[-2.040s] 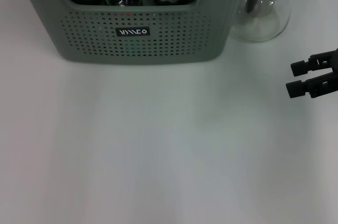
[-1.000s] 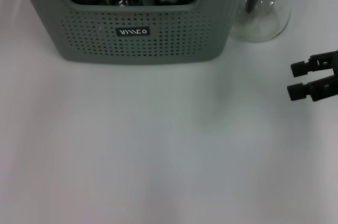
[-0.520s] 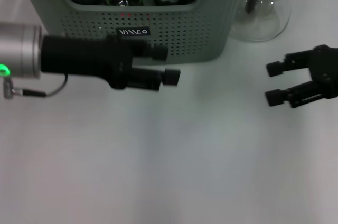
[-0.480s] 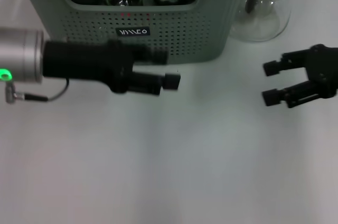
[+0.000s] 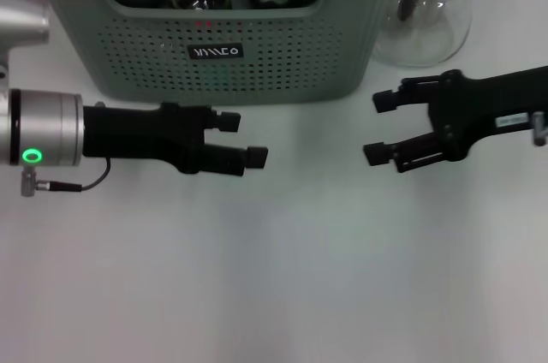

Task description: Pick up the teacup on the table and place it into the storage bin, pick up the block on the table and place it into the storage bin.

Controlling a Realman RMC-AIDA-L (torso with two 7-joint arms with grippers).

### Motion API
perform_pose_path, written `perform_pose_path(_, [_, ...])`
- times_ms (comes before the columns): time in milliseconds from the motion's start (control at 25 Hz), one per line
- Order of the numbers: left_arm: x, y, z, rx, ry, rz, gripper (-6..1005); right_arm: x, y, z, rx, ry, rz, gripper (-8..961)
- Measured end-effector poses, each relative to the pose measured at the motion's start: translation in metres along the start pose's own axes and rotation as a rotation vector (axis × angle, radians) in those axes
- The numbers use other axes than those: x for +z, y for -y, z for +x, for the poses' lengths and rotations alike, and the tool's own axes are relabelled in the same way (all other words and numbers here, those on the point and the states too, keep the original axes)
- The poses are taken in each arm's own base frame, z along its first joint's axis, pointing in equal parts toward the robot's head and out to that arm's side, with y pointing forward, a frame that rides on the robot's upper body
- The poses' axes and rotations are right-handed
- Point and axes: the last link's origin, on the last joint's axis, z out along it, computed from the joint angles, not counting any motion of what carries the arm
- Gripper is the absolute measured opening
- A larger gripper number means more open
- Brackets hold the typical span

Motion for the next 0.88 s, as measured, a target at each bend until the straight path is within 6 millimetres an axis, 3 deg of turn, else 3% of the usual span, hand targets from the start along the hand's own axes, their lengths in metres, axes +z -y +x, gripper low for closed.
perform_pose_path(360, [0.01,0.007,-0.016,0.026,0.051,0.037,890,0.036,0.006,0.026,-0.024,0.002,0.059,927])
perform_pose_path(880, [0.014,0.008,-0.019,0.021,0.059,0.042,891,0.045,0.009,0.028,-0.025,-0.028,0.068,927])
